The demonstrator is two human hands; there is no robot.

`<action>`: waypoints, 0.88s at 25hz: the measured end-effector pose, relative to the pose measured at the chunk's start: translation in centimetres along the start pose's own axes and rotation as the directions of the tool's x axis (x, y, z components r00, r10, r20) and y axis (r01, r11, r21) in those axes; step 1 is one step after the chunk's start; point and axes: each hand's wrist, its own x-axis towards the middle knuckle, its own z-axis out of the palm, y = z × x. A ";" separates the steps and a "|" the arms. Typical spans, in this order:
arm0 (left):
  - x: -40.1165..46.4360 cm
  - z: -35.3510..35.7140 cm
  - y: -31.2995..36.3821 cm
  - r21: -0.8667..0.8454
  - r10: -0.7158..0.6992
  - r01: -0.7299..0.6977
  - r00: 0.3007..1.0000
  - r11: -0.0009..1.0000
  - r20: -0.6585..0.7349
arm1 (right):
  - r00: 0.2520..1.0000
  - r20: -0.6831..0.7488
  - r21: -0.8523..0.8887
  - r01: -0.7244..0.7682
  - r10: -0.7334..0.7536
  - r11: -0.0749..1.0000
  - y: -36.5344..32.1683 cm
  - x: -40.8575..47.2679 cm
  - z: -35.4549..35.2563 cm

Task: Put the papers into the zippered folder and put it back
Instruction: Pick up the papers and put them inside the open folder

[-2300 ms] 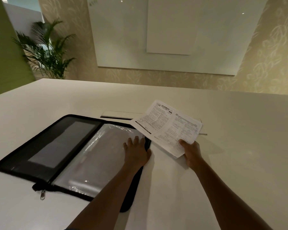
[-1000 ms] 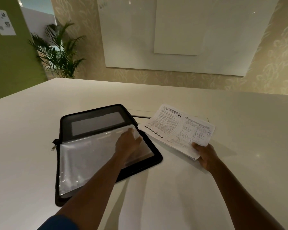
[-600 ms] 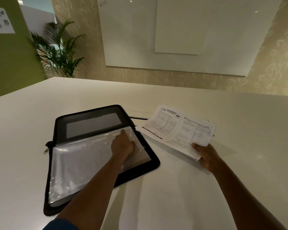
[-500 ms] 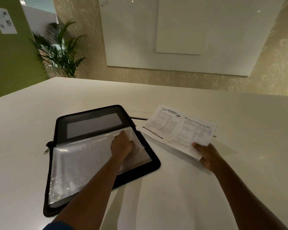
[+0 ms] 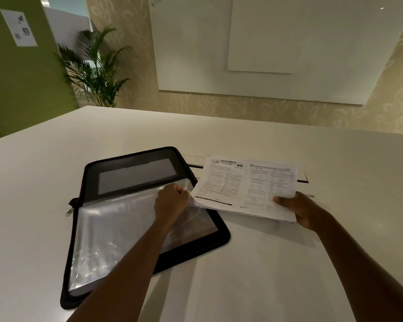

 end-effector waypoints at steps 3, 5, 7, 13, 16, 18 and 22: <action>-0.2 -0.3 0.5 0.096 0.062 -0.063 0.998 0.993 0.007 | 0.998 0.060 -0.053 0.002 0.002 0.999 -1.4 0.6 -0.3; 0.0 -0.6 0.8 0.140 0.086 -0.089 0.996 0.986 0.024 | 0.997 0.069 -0.078 0.022 -0.017 0.997 -2.3 1.0 -0.5; 0.5 -1.0 1.0 0.141 0.080 -0.086 0.996 0.986 0.048 | 0.997 0.067 -0.087 0.053 -0.047 0.995 -3.0 1.3 -0.6; 1.7 -1.1 0.7 0.102 0.070 -0.081 0.992 0.992 0.103 | 0.993 0.105 -0.114 0.064 -0.052 0.991 -3.2 2.2 -0.2; 1.9 -0.5 0.3 0.158 0.022 -0.051 0.984 0.986 0.178 | 0.986 0.166 -0.149 0.046 -0.021 0.988 -3.2 2.4 0.1; 1.8 0.0 0.2 0.206 0.027 -0.070 0.979 0.976 0.204 | 0.980 0.198 -0.200 0.018 0.023 0.980 -3.2 2.5 0.1; 2.1 0.5 0.6 0.207 0.127 -0.147 0.986 0.967 0.106 | 0.969 0.204 -0.296 -0.076 0.141 0.952 -2.5 3.0 -0.7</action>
